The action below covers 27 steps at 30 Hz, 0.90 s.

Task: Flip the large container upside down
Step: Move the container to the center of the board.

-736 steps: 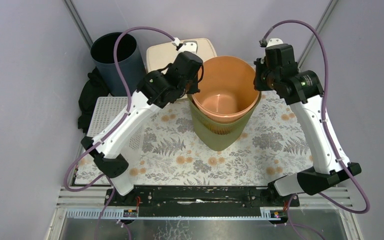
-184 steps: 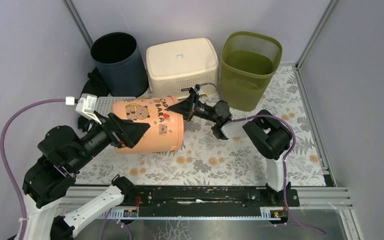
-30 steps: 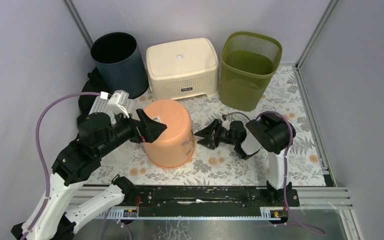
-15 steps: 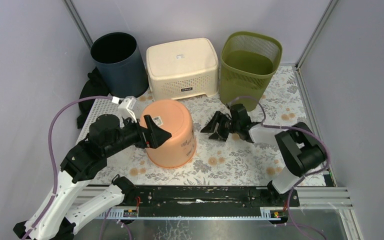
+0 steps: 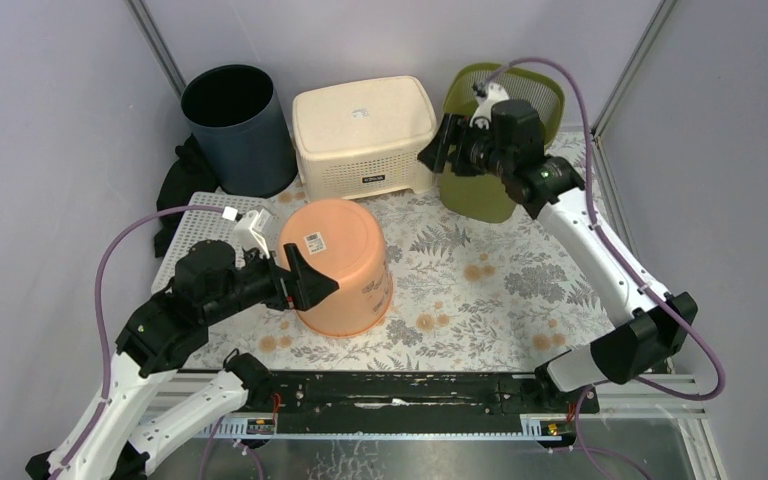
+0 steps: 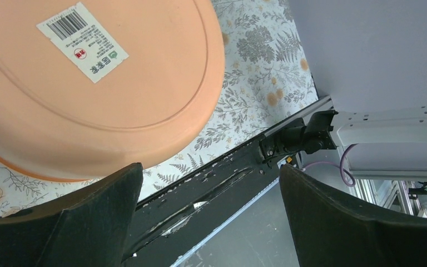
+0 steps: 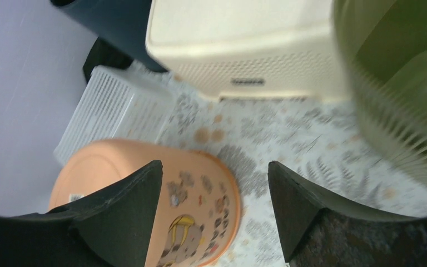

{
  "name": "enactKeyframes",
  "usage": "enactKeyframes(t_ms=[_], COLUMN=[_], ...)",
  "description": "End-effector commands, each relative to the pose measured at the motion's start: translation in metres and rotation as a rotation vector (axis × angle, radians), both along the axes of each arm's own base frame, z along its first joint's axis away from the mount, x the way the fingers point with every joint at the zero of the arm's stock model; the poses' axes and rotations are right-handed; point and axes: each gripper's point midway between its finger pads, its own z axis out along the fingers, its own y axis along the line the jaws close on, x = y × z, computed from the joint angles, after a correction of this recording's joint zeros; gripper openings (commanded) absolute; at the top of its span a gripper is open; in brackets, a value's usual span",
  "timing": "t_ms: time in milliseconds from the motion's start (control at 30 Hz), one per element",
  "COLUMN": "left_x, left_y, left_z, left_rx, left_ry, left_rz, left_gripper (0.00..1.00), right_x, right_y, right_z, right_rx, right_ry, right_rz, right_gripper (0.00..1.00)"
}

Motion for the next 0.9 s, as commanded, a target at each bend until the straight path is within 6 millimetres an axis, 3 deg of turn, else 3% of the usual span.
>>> enactKeyframes(t_ms=[0,167,300,400,867], left_x=[-0.005,-0.005,0.000,0.006,0.040], left_y=[-0.002,-0.004,-0.009,-0.013,-0.010], left_z=[-0.007,-0.017,-0.031,-0.038,-0.070], left_rx=[-0.007,-0.012,-0.007,0.002,0.138], left_ry=[0.025,0.042,0.063,0.070,0.091], left_rz=[-0.020,-0.019,-0.019,-0.018,0.077], left_gripper=[1.00,1.00,1.00,1.00,1.00], right_x=[0.037,0.076,0.094,0.109,0.112], right_y=[-0.035,-0.053,-0.064,-0.068,-0.084], right_z=[0.015,0.027,0.039,0.027,-0.006], right_rx=[-0.180,-0.245,-0.299,-0.358,-0.490], right_ry=[-0.100,-0.168,-0.231,-0.228,-0.174], right_rz=[-0.112,-0.191,-0.231,-0.231,-0.167], right_gripper=[0.77,0.78,0.78,0.78,0.77])
